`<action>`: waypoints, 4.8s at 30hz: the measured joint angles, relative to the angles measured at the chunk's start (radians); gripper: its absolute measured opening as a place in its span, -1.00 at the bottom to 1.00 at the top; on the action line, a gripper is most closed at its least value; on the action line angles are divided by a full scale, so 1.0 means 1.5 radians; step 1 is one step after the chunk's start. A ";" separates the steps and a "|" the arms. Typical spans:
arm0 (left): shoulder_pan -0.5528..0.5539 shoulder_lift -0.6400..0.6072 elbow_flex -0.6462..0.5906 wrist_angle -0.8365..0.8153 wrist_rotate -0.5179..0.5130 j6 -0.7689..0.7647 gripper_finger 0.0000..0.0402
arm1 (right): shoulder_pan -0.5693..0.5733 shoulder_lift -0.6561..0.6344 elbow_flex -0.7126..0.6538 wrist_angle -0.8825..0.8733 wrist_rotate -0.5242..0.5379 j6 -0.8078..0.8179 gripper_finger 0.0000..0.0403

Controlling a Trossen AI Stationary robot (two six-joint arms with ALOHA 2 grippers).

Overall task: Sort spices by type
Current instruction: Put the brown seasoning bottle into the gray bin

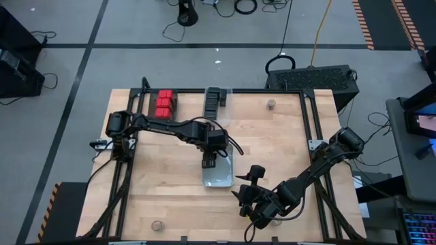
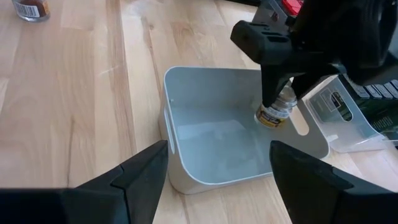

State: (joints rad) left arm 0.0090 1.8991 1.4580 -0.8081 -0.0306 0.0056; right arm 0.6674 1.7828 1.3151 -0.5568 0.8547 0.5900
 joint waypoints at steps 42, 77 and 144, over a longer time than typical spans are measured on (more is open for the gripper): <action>0.002 0.000 0.003 -0.030 -0.039 -0.052 0.04 | 0.000 0.000 0.000 -0.001 -0.001 0.000 0.30; -0.006 0.000 0.003 -0.055 -0.050 -0.081 0.67 | 0.000 0.000 0.000 -0.001 0.000 -0.001 0.30; -0.019 0.024 0.002 0.036 0.027 -0.348 0.46 | 0.020 0.000 0.000 -0.150 0.002 0.107 0.30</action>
State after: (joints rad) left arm -0.0189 1.9354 1.4616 -0.7535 0.0094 -0.5170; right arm 0.6971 1.7824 1.3155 -0.7817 0.8570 0.7502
